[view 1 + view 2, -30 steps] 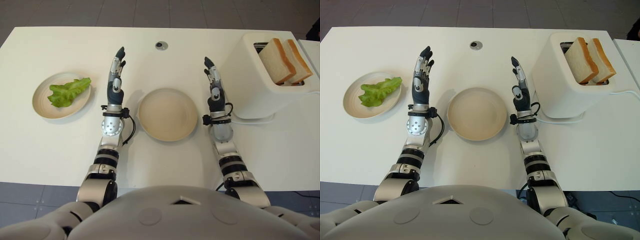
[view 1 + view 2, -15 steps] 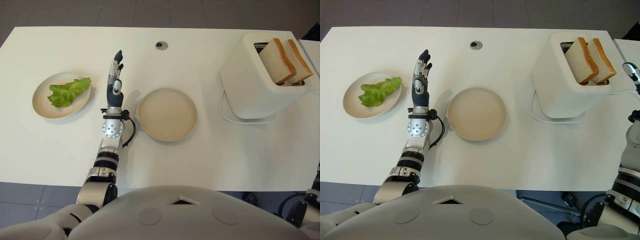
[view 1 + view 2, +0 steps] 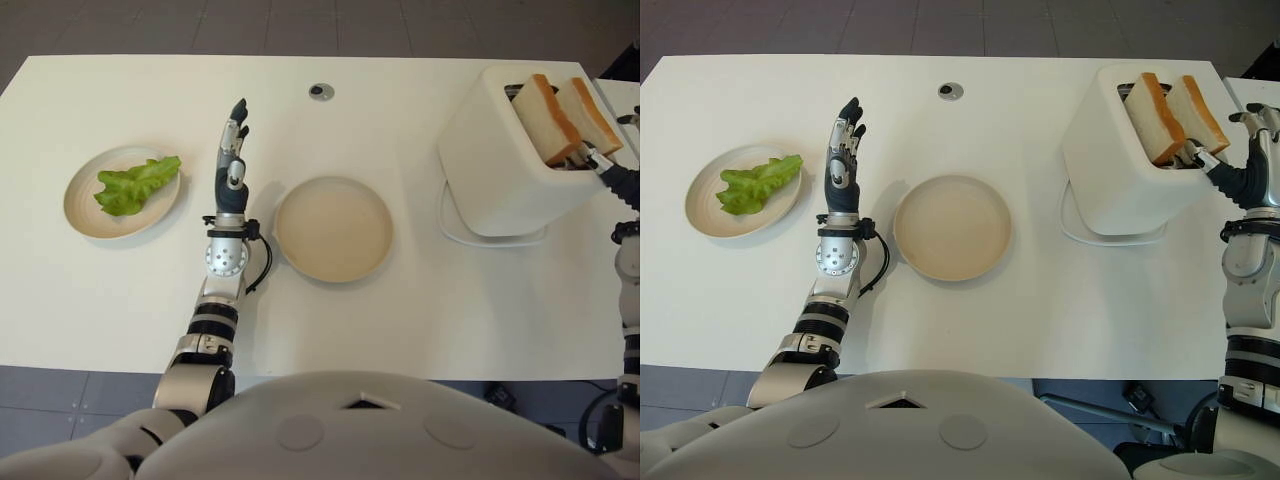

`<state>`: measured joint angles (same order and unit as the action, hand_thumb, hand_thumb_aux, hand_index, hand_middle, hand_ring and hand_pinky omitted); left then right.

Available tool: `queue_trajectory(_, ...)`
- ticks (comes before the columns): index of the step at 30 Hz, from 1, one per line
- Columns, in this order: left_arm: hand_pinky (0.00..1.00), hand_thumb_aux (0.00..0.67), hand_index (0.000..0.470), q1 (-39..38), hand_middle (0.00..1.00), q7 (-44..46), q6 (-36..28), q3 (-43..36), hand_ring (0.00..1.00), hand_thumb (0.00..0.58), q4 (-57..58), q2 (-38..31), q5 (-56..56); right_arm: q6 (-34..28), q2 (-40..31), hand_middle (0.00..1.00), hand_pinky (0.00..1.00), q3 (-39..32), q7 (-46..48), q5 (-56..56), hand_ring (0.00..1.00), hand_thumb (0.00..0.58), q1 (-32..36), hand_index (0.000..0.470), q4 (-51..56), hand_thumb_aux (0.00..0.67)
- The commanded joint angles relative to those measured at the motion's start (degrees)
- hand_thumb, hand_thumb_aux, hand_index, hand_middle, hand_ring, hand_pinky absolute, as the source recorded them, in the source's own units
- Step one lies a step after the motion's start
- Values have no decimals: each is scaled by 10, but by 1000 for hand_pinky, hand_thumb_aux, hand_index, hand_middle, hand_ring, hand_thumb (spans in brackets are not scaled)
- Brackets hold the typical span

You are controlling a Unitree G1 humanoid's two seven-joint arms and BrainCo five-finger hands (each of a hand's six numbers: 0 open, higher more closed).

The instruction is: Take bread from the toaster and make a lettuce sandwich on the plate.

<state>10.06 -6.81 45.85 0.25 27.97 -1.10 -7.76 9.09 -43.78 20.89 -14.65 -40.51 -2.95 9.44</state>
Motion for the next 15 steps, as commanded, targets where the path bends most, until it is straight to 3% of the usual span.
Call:
queue_trajectory(1,0,0,0,-9,0,5,-8,-3,0,0,-10,1,3,1,0,1000,1000,-15,13,17,1000,580,-17,470,-12,670)
queue_trajectory(5,0,0,0,-12,0,8,-11,-2,0,0,-16,0,4,18,3,1000,1000,-3,-14,30,1000,580,-15,470,-45,670)
queue_trajectory(10,0,0,0,-9,0,6,-9,2,0,0,-9,0,4,30,30,1000,1000,23,-119,10,1000,580,14,470,-123,670)
queue_trajectory(13,0,0,0,-2,0,3,-6,6,0,0,1,-1,5,85,52,1000,1000,35,-180,18,1000,580,26,470,-217,670)
queue_trajectory(15,0,0,0,2,0,2,-3,9,0,0,5,-2,9,137,68,1000,1000,-10,-138,88,1000,580,30,470,-269,670)
